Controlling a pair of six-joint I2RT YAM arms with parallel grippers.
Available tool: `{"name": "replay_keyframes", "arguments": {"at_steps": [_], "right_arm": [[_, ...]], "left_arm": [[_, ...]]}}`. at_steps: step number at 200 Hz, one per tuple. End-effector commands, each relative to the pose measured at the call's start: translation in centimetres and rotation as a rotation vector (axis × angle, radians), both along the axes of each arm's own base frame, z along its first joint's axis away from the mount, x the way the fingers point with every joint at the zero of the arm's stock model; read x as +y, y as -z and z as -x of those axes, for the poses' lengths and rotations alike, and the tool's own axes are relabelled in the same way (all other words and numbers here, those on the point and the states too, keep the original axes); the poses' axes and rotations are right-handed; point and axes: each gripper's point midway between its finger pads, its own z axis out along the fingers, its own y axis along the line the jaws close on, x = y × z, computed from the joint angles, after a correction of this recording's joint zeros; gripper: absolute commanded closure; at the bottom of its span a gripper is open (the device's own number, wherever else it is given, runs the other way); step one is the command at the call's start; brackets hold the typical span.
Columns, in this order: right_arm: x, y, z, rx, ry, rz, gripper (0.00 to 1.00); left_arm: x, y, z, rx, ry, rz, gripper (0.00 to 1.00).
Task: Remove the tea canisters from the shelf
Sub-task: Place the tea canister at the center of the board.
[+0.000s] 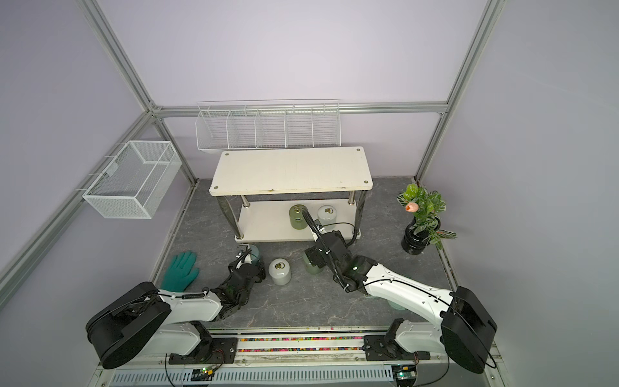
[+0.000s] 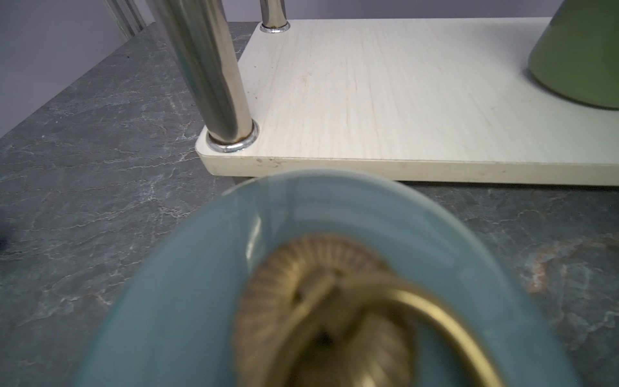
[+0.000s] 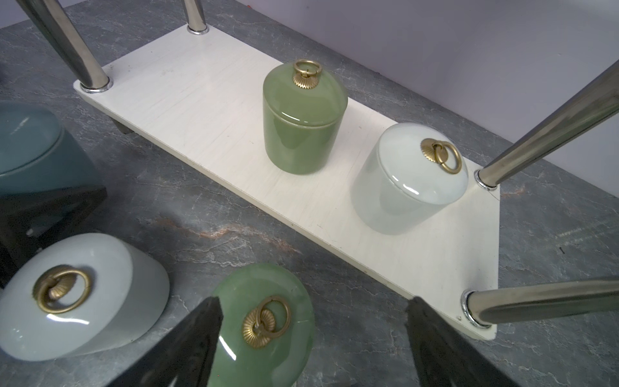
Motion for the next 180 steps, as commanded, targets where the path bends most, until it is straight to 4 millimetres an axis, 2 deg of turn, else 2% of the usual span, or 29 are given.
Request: {"name": "replay_keyframes", "arguments": {"at_steps": [1,128,180], "right_arm": [[0.3,-0.8,-0.1,-0.017,-0.002,0.006,0.11],[1.0,-0.7,-0.2,-0.021,-0.026,0.006,0.11],[1.0,-0.5,-0.1,-0.03,-0.03,0.004,0.11]], "left_arm": [[-0.2,-1.3,-0.9,-0.059,-0.049,0.059,0.22],[-0.9,1.8,-1.0,0.035,-0.054,0.02,0.21],[-0.4,3.0,-0.1,0.103,-0.075,0.037,0.21]]}}
